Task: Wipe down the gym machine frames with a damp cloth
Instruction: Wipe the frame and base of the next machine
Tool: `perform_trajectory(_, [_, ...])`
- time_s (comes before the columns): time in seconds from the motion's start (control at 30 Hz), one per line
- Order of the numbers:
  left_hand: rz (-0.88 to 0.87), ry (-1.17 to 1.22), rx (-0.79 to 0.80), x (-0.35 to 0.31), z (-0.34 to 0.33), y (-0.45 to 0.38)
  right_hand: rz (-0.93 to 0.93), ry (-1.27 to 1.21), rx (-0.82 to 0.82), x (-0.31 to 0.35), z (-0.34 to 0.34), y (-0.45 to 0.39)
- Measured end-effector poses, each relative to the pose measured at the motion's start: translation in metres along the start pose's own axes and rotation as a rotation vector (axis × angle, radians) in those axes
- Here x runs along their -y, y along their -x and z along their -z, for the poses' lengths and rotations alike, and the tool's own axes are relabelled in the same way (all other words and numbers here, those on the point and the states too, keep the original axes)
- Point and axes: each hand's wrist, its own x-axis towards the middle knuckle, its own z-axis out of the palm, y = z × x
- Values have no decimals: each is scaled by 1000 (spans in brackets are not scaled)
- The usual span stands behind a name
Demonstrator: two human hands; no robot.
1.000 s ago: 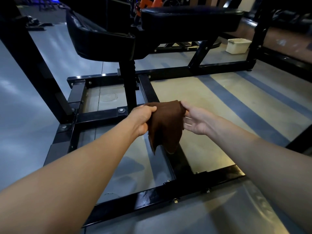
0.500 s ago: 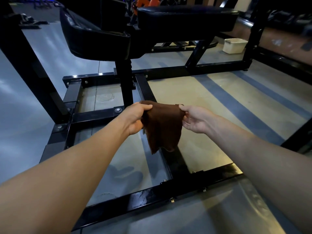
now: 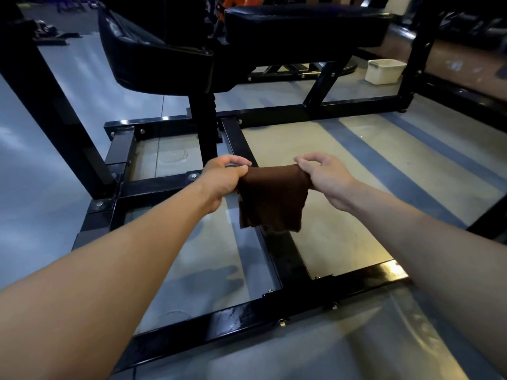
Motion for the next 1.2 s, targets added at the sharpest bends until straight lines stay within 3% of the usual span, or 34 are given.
perform_trajectory(0.1, [-39,-65,60,0,-3,-1,71,136,117,3,2,5])
perform_trajectory(0.17, [-48,-130,124,2,1,-3,111,364,152,1,6,6])
perform_trajectory(0.23, [-66,-254,157,5,3,-4,214,590,76,-2,7,8])
perform_trajectory(0.37, [-187,-528,110,4,3,0,333,656,-90,-2,4,11])
perform_trajectory(0.43, [-191,-422,82,1,4,0,321,552,-101,-1,7,9])
perform_trajectory(0.57, [-4,-21,91,-9,2,-3,161,87,91,4,6,12])
perform_trajectory(0.63, [62,89,109,-11,-1,-1,161,69,105,7,2,10])
perform_trajectory(0.73, [150,12,126,-8,-6,5,215,208,37,7,-5,9])
perform_trajectory(0.8, [198,-64,106,-6,-9,10,168,147,1,3,-11,9])
perform_trajectory(0.9, [336,225,210,-1,-6,10,-118,-206,12,-1,-21,7])
perform_trajectory(1.0, [394,643,266,-1,4,11,-344,-464,183,5,-11,5])
perform_trajectory(1.07, [323,552,229,-1,7,10,-319,-415,296,10,-2,8])
perform_trajectory(1.2, [172,-117,170,7,1,14,-156,-26,261,7,-7,17])
